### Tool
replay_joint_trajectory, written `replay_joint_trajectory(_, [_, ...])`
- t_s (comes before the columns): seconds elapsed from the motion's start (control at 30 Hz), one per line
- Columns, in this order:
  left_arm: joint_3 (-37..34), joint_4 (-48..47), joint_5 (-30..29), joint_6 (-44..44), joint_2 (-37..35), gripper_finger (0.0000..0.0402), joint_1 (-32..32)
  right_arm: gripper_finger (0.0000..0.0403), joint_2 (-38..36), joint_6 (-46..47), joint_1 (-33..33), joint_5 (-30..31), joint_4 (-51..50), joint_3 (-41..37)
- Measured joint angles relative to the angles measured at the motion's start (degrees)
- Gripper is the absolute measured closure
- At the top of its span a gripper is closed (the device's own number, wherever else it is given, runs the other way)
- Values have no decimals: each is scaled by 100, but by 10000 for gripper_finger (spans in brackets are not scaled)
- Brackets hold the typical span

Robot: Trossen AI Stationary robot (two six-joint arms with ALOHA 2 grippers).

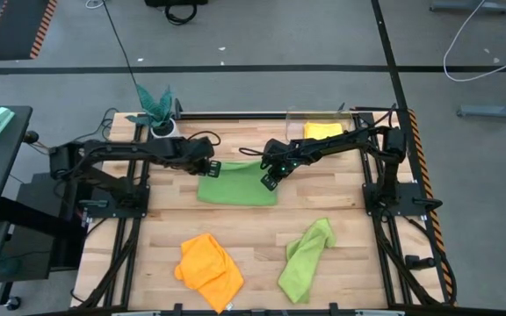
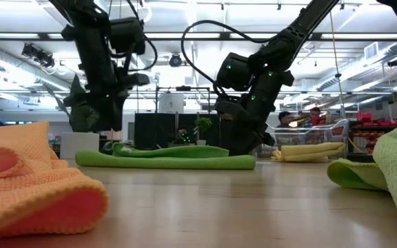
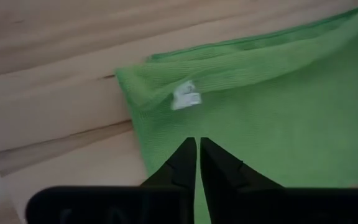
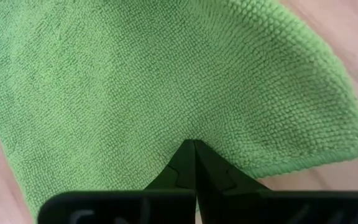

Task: Fold microfiber towels
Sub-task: Fold the green towel

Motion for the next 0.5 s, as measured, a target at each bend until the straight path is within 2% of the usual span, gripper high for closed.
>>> replay_joint_trajectory(0.27, [0, 21, -24, 118, 469, 392, 201, 402, 0, 107, 18, -10, 39, 0])
replay_joint_trajectory(0.5, [0, 312, -182, 254, 769, 379, 505, 403, 0, 160, 123, 28, 87, 0])
